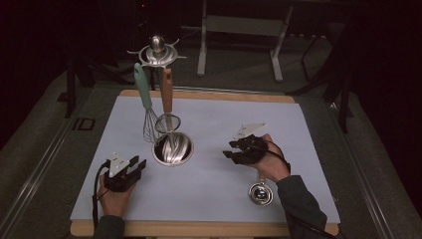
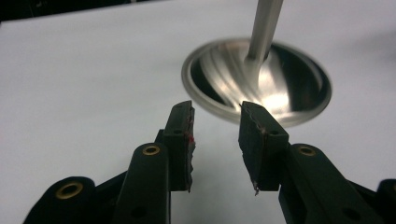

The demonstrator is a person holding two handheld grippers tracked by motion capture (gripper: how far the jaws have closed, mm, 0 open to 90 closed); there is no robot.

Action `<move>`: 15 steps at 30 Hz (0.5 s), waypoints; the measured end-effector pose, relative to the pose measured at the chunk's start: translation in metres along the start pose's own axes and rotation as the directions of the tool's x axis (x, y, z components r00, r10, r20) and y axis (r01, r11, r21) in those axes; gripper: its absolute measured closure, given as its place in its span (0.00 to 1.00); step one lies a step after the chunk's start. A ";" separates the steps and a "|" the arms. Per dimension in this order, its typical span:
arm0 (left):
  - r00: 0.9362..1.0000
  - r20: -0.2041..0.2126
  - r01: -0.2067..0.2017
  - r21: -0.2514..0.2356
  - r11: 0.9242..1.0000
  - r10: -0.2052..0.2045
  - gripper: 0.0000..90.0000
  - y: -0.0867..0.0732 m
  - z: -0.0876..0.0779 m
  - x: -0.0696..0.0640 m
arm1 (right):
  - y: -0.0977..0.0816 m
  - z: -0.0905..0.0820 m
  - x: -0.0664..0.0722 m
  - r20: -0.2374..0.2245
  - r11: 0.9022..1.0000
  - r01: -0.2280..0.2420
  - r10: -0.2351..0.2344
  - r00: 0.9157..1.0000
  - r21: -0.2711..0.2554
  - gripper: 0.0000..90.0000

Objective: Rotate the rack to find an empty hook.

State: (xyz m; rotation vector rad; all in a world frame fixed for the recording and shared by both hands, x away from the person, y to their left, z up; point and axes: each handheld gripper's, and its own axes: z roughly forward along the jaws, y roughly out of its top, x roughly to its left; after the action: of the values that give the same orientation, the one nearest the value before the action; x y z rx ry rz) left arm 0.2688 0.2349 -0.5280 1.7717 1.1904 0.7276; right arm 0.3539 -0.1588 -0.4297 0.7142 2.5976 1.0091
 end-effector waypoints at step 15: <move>0.997 0.064 0.043 -0.116 0.992 -0.036 0.72 0.028 -0.024 -0.007 | -0.021 0.008 -0.009 -0.044 0.994 -0.106 0.108 0.993 0.037 0.32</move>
State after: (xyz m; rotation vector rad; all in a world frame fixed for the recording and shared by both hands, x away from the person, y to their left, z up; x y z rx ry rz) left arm 0.2590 0.2315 -0.4920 1.6577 1.1157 0.7001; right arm 0.3575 -0.1730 -0.4496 0.8567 2.6471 1.0248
